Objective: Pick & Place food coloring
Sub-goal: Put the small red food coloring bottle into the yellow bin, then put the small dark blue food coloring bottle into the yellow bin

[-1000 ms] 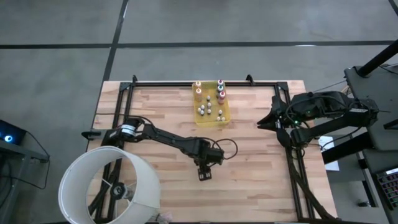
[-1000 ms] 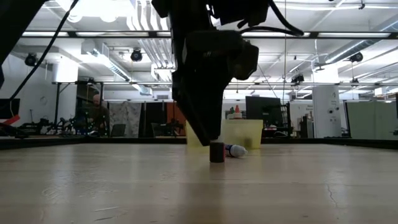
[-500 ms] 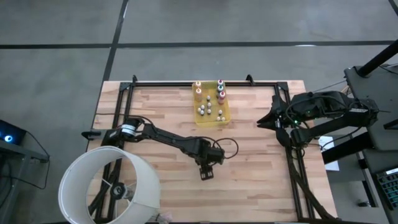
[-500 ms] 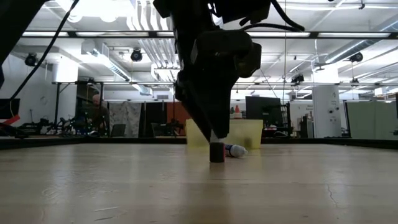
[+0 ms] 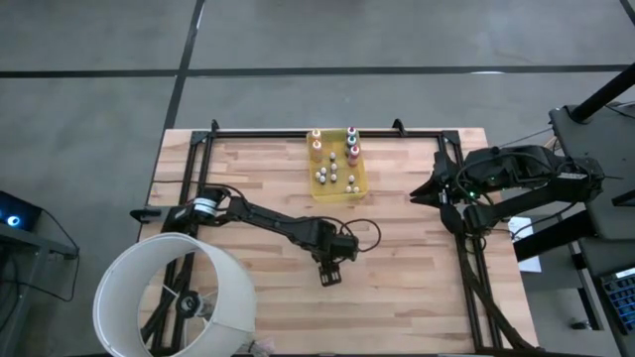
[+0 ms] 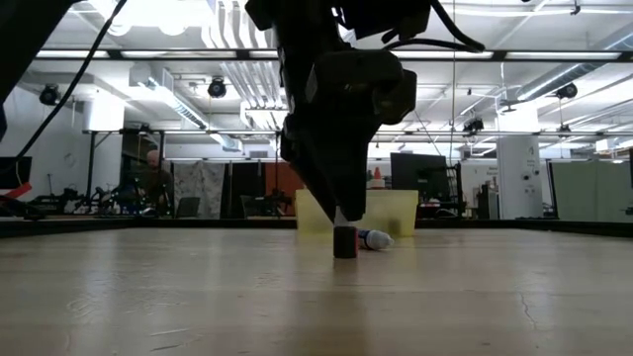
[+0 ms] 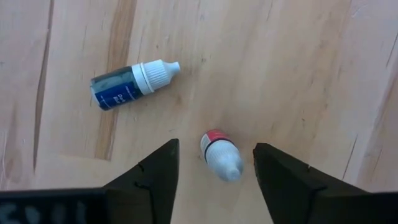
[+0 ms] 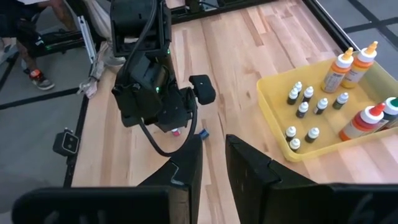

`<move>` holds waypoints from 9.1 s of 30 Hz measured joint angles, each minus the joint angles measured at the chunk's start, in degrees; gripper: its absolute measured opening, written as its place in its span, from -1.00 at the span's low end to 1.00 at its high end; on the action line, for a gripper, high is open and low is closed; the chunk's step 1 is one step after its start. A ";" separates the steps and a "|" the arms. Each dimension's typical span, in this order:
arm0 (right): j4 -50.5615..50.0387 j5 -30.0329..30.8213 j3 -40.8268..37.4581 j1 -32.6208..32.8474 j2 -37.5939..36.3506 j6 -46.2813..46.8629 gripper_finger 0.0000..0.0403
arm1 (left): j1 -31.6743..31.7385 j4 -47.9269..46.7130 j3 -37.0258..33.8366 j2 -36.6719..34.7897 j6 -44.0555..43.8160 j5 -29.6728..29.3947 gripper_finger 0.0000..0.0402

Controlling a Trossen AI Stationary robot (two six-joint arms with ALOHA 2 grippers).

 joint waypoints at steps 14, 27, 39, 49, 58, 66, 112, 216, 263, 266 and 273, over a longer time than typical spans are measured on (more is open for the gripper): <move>0.02 -0.02 0.00 0.00 0.04 -0.55 -0.69 | 0.20 0.02 0.00 0.00 -0.02 1.09 -0.50; 0.07 -0.02 0.00 0.00 0.04 -0.54 -0.69 | 0.43 0.02 0.00 -0.02 -0.04 1.36 -0.76; 0.12 -0.02 0.00 0.00 0.02 -1.07 -0.69 | 4.11 -4.25 1.21 -1.07 3.40 4.02 -0.78; 0.11 1.52 0.00 0.00 -0.01 -1.84 -0.69 | 12.92 -7.81 6.30 -2.23 8.01 3.29 -0.78; 0.15 1.51 0.00 0.00 -0.02 -1.84 -0.69 | 22.08 -10.01 14.00 -2.29 13.68 0.08 -0.78; 0.20 1.53 0.00 0.00 -0.02 -0.46 -0.69 | 27.96 -10.86 14.25 -2.29 15.01 -0.18 -0.78; 0.28 4.46 0.00 -0.02 0.04 1.20 -0.69 | 27.47 -5.52 0.04 -2.12 10.27 -2.54 -0.78; 0.42 4.39 -0.02 0.00 0.04 1.45 -0.69 | 7.81 -2.65 5.01 -2.58 50.62 4.52 -0.53; 0.46 6.10 -0.02 -0.01 -0.02 4.69 -0.69 | 9.73 11.71 -9.65 -2.58 66.05 6.23 -0.04; 0.46 6.10 0.00 -0.02 -0.02 4.69 -0.69 | 9.73 14.77 -9.87 -2.58 66.07 6.25 -0.04; 0.46 6.08 -0.02 -0.02 -0.02 5.91 -0.69 | 9.75 16.34 -11.42 -2.38 66.05 6.25 -0.04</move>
